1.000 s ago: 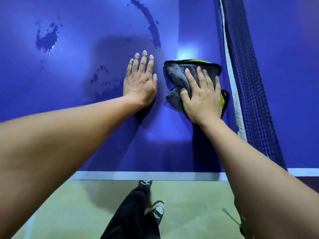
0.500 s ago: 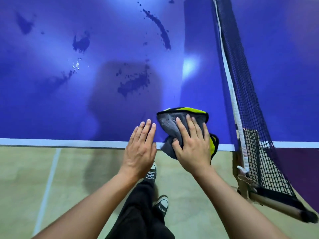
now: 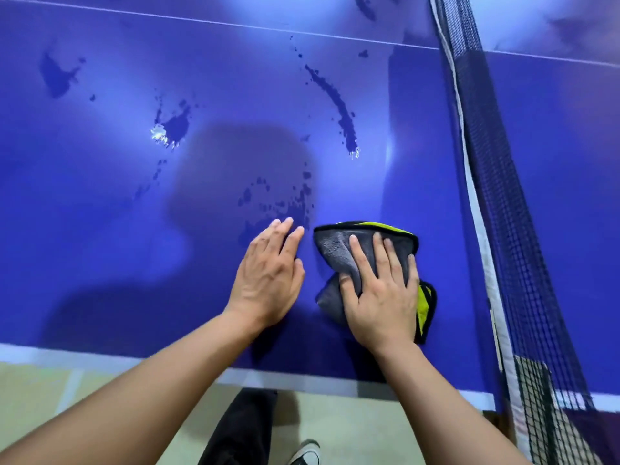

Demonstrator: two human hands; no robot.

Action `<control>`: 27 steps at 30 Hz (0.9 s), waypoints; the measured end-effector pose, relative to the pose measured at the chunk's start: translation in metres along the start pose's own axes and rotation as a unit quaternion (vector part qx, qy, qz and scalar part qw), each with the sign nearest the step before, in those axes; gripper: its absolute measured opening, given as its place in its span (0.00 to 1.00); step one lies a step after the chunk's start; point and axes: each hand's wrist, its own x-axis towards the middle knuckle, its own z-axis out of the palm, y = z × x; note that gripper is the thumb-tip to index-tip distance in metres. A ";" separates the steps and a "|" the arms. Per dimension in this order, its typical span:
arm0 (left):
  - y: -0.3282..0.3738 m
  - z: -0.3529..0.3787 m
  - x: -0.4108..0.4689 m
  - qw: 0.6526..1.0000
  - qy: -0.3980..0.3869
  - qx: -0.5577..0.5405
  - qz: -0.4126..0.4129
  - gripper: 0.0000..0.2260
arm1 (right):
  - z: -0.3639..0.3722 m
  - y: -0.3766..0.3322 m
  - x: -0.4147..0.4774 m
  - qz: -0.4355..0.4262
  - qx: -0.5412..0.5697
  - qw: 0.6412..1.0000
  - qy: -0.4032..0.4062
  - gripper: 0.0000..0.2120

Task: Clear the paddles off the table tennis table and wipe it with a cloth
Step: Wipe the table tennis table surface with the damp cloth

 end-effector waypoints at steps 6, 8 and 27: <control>-0.040 -0.005 0.137 1.000 0.008 0.028 0.002 0.24 | 0.014 0.002 0.112 0.010 0.007 1.000 -0.012 0.30; -0.056 -0.003 0.183 0.999 0.014 0.038 0.009 0.24 | 0.019 0.003 0.156 0.015 0.005 1.000 -0.016 0.30; -0.093 -0.001 0.322 0.997 0.043 0.050 -0.044 0.27 | 0.061 0.030 0.531 0.014 -0.005 0.999 -0.035 0.30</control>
